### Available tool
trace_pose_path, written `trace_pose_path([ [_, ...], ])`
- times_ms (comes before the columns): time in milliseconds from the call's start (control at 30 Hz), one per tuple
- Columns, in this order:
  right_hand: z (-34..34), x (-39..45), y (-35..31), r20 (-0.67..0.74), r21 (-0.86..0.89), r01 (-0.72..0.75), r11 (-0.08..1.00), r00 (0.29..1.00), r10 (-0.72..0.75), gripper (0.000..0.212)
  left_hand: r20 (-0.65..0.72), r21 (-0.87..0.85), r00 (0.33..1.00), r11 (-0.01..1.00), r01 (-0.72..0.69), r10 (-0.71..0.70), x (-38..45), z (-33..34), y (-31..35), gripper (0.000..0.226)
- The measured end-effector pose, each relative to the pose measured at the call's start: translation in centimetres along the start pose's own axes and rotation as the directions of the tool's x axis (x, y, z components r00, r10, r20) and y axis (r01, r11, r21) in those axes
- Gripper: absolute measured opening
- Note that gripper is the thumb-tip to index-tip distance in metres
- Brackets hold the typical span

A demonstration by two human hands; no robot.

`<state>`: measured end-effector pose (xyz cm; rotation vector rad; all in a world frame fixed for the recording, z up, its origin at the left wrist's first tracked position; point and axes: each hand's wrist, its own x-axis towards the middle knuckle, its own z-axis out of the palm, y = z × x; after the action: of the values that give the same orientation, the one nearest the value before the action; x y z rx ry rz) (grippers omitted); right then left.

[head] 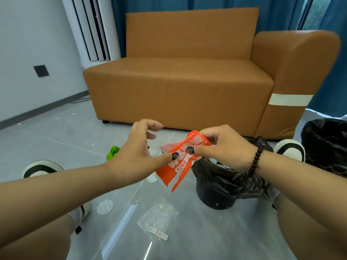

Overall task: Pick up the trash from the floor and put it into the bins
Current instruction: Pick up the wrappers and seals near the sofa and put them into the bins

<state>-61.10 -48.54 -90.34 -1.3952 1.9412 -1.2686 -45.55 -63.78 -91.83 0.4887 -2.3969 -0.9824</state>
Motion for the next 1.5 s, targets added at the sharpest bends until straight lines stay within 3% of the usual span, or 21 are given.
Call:
trace_pose_path([
  [67,0.2,-0.2,-0.2,0.038,0.066,-0.006,0.998,0.999,0.004,0.009,0.122,-0.096,0.991,0.994,0.059,-0.047,0.1,-0.3,0.0,0.05],
  [167,0.3,-0.3,-0.6,0.006,0.155,-0.03,0.987,1.0,0.029,0.011,0.297,-0.315,0.952,0.934,0.168,-0.071,-0.2,-0.6,-0.2,0.022],
  [367,1.1,0.2,-1.7,-0.249,0.212,0.056,0.976,0.969,-0.002,0.021,0.363,-0.47,0.923,0.83,0.3,-0.127,-0.8,-0.3,0.3,0.018],
  [433,1.9,0.6,-1.9,-0.375,0.062,0.125,0.99,0.922,-0.093,0.025,0.362,-0.501,0.919,0.798,0.334,-0.158,-0.7,-0.3,0.7,0.012],
  [500,2.4,0.9,-2.0,-0.4,-0.268,0.265,0.926,0.844,-0.357,0.017,0.359,-0.531,0.911,0.759,0.377,-0.202,-0.7,-0.3,0.9,0.01],
  [567,2.6,1.2,-1.9,-0.263,-0.506,0.426,0.75,0.752,-0.604,0.007,0.343,-0.566,0.903,0.711,0.419,-0.259,-0.5,-0.5,0.9,0.013],
  [600,2.7,1.1,-1.7,-0.2,-0.561,0.468,0.683,0.724,-0.66,0.01,0.346,-0.586,0.896,0.682,0.438,-0.279,-0.4,-0.5,1.0,0.016],
  [700,3.0,1.3,-1.3,-0.101,-0.59,0.514,0.623,0.718,-0.688,0.024,0.396,-0.621,0.87,0.612,0.49,-0.294,-0.1,-1.1,0.8,0.046],
  [767,3.1,1.2,-1.0,-0.07,-0.575,0.517,0.634,0.741,-0.668,0.023,0.417,-0.602,0.863,0.625,0.497,-0.284,-0.3,-1.3,0.8,0.056],
  [867,3.3,1.0,-0.8,-0.113,-0.433,0.459,0.776,0.826,-0.552,0.019,0.379,-0.543,0.89,0.717,0.437,-0.254,-0.7,-1.2,1.0,0.027],
  [933,3.4,0.6,-0.9,-0.141,-0.276,0.358,0.892,0.903,-0.407,0.018,0.344,-0.528,0.899,0.736,0.424,-0.272,-0.7,-0.9,1.0,0.015],
  [1000,3.1,0.3,-1.4,-0.116,-0.046,0.198,0.979,0.972,-0.202,0.031,0.308,-0.529,0.904,0.736,0.422,-0.296,-0.6,-0.8,1.1,0.015],
  [1100,2.5,0.0,-1.5,0.006,0.34,-0.061,0.939,0.998,0.063,0.044,0.273,-0.563,0.913,0.719,0.407,-0.303,-0.5,-0.6,1.1,0.018],
  [1167,2.4,-0.1,-1.6,-0.016,0.375,-0.09,0.923,0.995,0.103,0.034,0.275,-0.57,0.915,0.717,0.402,-0.294,-0.3,-0.4,1.2,0.019],
  [1300,2.5,0.0,-1.2,-0.183,0.21,0.043,0.977,0.983,-0.004,0.024,0.286,-0.612,0.9,0.66,0.437,-0.33,-0.1,0.5,1.8,0.012],
  [1367,2.0,0.0,-0.9,-0.246,-0.056,0.179,0.982,0.951,-0.188,0.026,0.335,-0.646,0.878,0.595,0.478,-0.342,0.1,0.8,2.2,0.015],
  [1433,1.7,0.0,-0.8,-0.221,-0.29,0.307,0.906,0.9,-0.376,0.028,0.384,-0.704,0.863,0.501,0.503,-0.329,0.6,0.8,2.4,0.028],
  [1500,1.4,0.0,-0.8,-0.175,-0.408,0.396,0.823,0.851,-0.496,0.029,0.414,-0.748,0.861,0.429,0.507,-0.295,1.0,0.6,2.5,0.044],
])
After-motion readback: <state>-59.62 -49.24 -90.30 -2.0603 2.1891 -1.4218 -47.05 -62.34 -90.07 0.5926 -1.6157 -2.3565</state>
